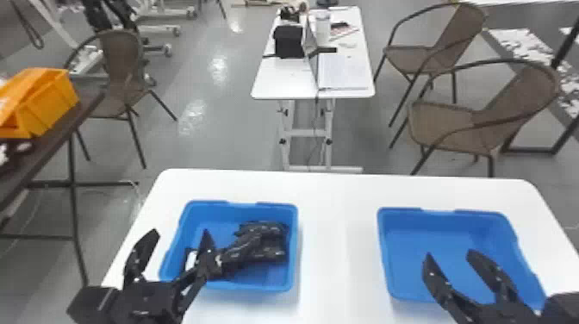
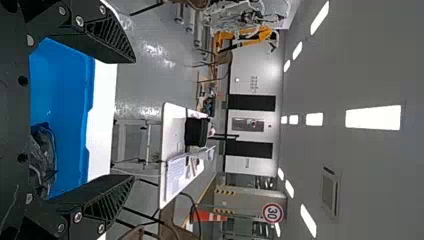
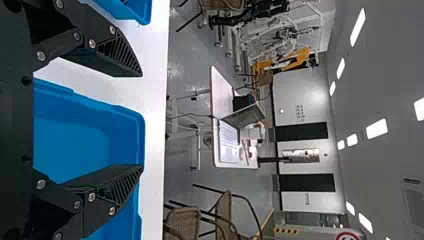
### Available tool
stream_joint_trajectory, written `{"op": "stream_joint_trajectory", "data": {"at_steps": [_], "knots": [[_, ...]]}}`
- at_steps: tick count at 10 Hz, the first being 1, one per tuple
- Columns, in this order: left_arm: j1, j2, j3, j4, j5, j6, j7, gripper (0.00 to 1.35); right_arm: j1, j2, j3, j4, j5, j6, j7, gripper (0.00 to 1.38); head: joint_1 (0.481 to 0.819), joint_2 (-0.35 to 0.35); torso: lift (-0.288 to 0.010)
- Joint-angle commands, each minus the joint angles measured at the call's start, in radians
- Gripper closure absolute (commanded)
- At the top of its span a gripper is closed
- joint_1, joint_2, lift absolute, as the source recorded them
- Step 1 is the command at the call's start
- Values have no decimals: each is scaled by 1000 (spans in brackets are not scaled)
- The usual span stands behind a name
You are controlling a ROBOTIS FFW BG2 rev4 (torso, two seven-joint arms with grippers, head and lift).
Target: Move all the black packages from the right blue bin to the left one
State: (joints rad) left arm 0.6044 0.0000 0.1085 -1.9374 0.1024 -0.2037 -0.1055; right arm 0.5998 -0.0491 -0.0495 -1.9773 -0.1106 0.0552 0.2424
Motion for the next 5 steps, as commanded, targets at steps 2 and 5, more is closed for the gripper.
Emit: {"op": "stream_joint_trajectory", "data": {"at_steps": [2, 5], "knots": [[0, -3, -3, 0, 0, -5, 1, 222, -2, 0, 0, 0, 0, 0, 0, 418, 695, 88, 0], [-3, -3, 0, 0, 0, -6, 1, 222, -5, 0, 0, 0, 2, 0, 2, 417, 695, 88, 0]]}}
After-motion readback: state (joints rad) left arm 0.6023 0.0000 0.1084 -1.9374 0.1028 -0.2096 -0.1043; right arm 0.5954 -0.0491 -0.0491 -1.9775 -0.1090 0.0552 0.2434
